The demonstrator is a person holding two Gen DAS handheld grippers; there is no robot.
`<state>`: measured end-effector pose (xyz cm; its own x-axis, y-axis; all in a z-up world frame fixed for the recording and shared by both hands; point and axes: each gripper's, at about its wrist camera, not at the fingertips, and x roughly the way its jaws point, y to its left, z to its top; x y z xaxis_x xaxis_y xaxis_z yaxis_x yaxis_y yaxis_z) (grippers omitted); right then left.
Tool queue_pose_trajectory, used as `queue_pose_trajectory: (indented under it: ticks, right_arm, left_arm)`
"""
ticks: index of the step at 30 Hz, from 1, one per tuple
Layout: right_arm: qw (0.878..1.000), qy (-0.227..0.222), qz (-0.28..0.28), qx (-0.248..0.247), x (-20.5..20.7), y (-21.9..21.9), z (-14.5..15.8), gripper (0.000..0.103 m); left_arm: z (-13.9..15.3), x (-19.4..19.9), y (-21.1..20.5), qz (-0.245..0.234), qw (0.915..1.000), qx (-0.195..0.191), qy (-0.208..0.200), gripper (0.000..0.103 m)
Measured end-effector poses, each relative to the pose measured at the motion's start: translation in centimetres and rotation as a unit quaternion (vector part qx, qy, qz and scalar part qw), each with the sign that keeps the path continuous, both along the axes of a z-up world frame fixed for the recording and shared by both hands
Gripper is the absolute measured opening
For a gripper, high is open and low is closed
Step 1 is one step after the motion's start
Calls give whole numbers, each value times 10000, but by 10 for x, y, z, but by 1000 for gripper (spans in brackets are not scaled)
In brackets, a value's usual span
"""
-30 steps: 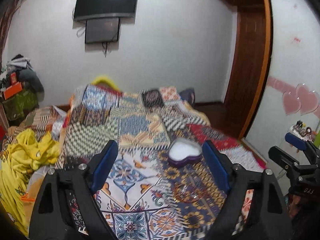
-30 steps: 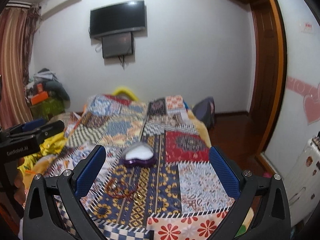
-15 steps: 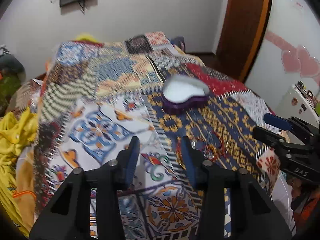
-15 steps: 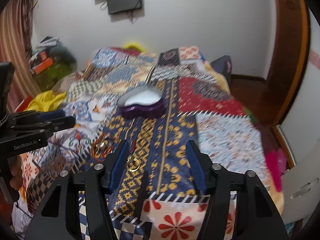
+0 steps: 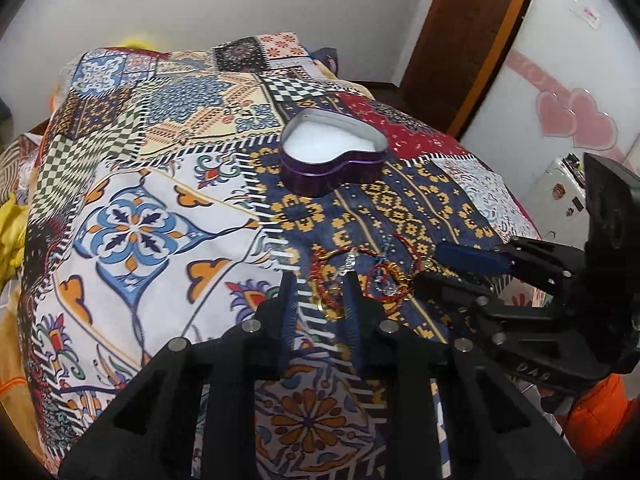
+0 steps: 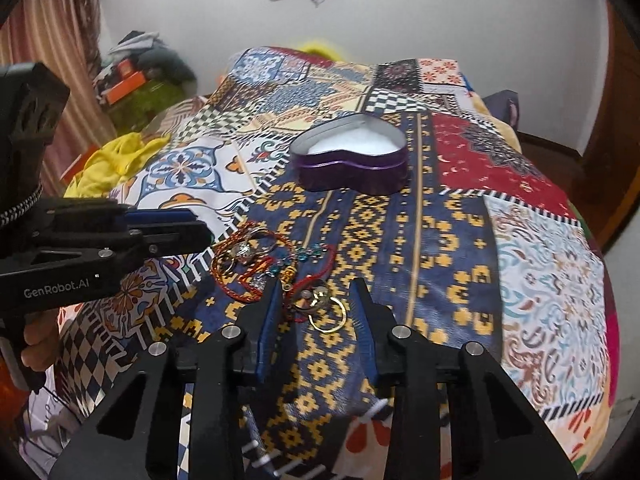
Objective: Organize jewelry
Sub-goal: 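Grasp a silver earring with the left gripper while the right gripper grasps a silver ring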
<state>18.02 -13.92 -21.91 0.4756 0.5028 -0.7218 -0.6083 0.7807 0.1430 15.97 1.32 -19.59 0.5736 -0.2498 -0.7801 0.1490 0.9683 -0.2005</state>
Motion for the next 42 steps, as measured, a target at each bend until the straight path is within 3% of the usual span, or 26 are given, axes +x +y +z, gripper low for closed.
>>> queue_pose_trajectory:
  ticks: [5,17,25,42]
  right_arm:
    - [10000,-6,60,-52,4,4,-4,22]
    - [9999,-39,-74,90,5,-6,2,21]
    - [9994,-78,-266,190,9,-18,10,21]
    - [9968,-441,-509,421,5,-33,41,17]
  left_arm:
    - [-2,7,-6,-94,9999,45,35,22]
    - [-7,21,-19,-209,9997,148,43,21]
    - [-12,29,-24,-208,9996,207,57,3]
    - [37,11,-14,-57,9986,53,-532,3]
